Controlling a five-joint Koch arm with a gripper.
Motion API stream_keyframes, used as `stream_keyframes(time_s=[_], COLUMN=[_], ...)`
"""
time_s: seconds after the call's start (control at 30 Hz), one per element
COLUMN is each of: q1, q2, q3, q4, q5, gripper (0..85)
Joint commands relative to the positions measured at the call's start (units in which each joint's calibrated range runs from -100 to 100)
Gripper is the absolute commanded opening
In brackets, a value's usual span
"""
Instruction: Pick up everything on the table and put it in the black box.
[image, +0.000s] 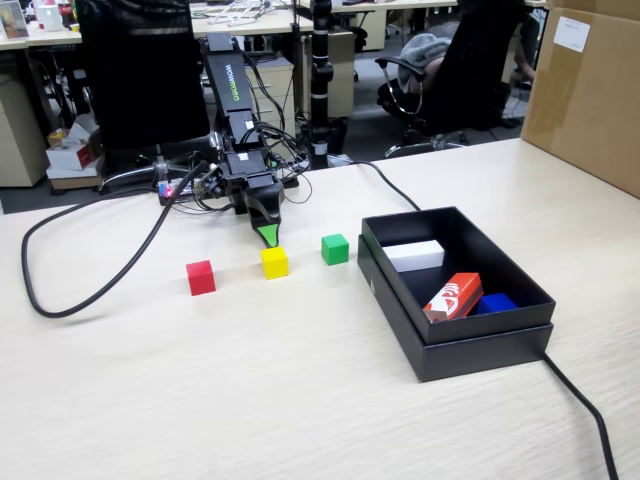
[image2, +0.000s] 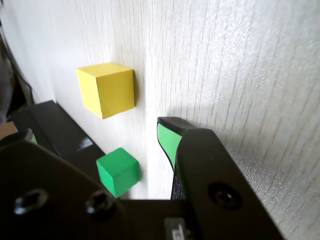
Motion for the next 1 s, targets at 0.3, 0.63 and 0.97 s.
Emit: stream_keyframes(time_s=[0.3,0.63,0.97], q1=[0.98,1.32,2.15], q2=[-0.22,-0.91,-0.91], q3=[0.98,17.30,46.31], q4=[-2.22,-26.93,-59.33], q5=[-0.05,2.64,6.50], gripper=[49.2,48.9,48.8])
